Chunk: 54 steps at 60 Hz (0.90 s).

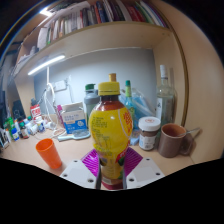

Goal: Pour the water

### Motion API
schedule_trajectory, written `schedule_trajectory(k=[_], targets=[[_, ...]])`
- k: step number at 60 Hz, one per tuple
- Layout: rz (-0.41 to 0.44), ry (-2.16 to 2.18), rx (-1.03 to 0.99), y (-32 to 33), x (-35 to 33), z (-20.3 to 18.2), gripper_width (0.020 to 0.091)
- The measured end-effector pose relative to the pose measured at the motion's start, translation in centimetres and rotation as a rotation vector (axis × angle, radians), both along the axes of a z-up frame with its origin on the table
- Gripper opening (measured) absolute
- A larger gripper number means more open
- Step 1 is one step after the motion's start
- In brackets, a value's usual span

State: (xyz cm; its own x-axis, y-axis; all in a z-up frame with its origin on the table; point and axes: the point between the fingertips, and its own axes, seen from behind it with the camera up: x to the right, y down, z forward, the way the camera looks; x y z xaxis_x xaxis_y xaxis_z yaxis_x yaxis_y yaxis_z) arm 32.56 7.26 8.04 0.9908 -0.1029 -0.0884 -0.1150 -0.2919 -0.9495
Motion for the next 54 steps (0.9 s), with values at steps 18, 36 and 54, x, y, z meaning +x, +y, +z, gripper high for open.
schedule_trajectory(k=[18,36,54], targets=[[0.074,-0.03,0.057,0.0,-1.3,-2.6,0.0353],[0.042,0.068,-0.14,-5.9,-2.2,-2.4,0.0841],[-0.058,0.112,-0.196,-22.8,-8.5,5.3,0.0836]])
